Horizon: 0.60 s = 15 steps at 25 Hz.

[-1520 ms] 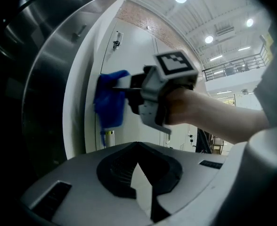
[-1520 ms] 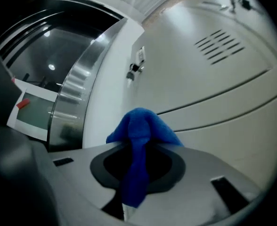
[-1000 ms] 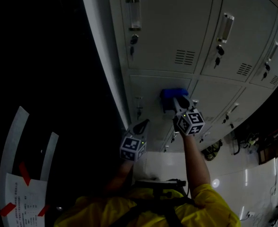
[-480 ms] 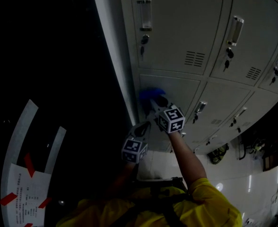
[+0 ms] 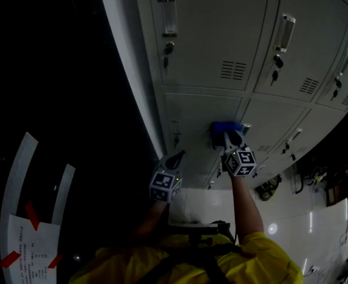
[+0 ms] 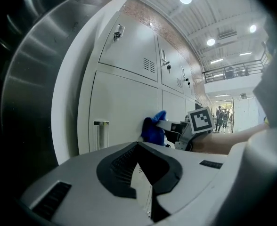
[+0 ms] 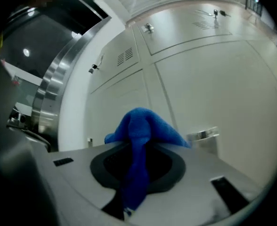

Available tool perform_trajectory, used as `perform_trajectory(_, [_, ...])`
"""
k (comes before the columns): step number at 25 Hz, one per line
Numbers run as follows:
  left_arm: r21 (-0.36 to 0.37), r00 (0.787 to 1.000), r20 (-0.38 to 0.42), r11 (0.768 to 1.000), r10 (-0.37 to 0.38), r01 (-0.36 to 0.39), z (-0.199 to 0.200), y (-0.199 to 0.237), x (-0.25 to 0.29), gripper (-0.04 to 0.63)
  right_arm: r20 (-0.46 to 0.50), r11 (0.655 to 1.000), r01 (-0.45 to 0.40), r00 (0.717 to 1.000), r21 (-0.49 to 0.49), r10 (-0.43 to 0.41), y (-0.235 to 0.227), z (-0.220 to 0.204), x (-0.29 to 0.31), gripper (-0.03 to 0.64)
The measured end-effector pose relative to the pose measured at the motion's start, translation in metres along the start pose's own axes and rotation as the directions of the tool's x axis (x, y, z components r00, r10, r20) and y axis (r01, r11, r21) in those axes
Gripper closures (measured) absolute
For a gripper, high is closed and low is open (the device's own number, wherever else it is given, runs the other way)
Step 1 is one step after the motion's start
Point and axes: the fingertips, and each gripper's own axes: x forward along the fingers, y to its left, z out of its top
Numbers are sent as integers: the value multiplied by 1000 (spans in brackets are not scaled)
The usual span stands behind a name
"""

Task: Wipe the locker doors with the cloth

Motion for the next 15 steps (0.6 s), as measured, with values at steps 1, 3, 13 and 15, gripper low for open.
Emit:
perform_trajectory(1, [-1,1000,-4,1000,2,-2,-3,1,-2,597,-12,998,-70,998,0,70,21,-3,10,545])
perform_trajectory(3, [-9,1000,-7,1000,19,-19,-8,6,-7,597,-57,980,-196,979,-36,194,72,-14,38,545])
perform_trajectory(13, [-23,996,-28,997,79,-80,-19,27,-30,597,-112,934,-349,934,-74,340,185,-30,97,545])
perform_trajectory(15, [-28,998,-22,998,64,-65,-22,25,-23,597,-91,956,-285,956,-74,278,149,-25,74,545])
